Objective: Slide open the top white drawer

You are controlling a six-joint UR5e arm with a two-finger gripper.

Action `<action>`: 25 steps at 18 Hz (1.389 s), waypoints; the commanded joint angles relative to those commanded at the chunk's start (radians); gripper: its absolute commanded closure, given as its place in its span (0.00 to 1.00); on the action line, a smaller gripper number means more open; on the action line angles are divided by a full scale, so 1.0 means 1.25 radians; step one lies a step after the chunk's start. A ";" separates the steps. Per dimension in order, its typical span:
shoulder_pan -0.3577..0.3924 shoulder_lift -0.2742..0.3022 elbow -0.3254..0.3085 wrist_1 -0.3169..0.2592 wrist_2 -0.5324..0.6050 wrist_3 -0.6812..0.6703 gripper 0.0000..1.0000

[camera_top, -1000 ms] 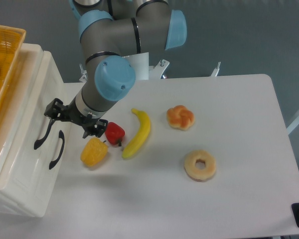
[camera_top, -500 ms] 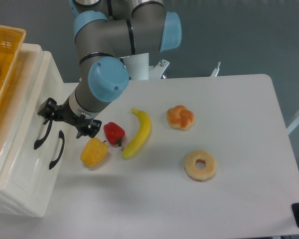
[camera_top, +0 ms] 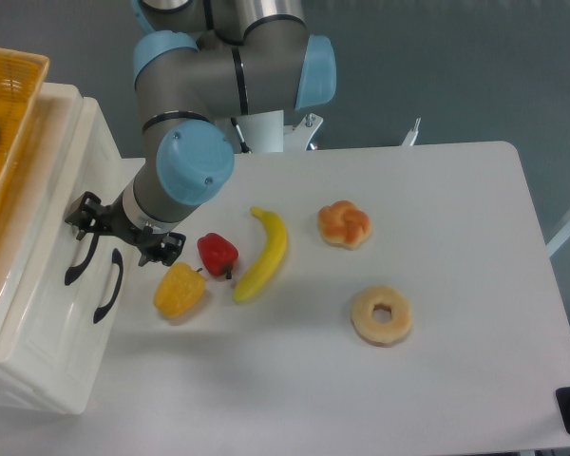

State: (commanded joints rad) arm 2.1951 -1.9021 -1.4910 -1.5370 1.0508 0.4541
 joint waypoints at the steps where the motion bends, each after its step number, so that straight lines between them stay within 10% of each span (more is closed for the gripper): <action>1: 0.000 -0.001 0.000 0.000 0.000 0.000 0.00; 25: -0.027 0.001 -0.006 0.045 0.087 0.007 0.00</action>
State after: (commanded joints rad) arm 2.1614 -1.9006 -1.4987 -1.4803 1.1596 0.4633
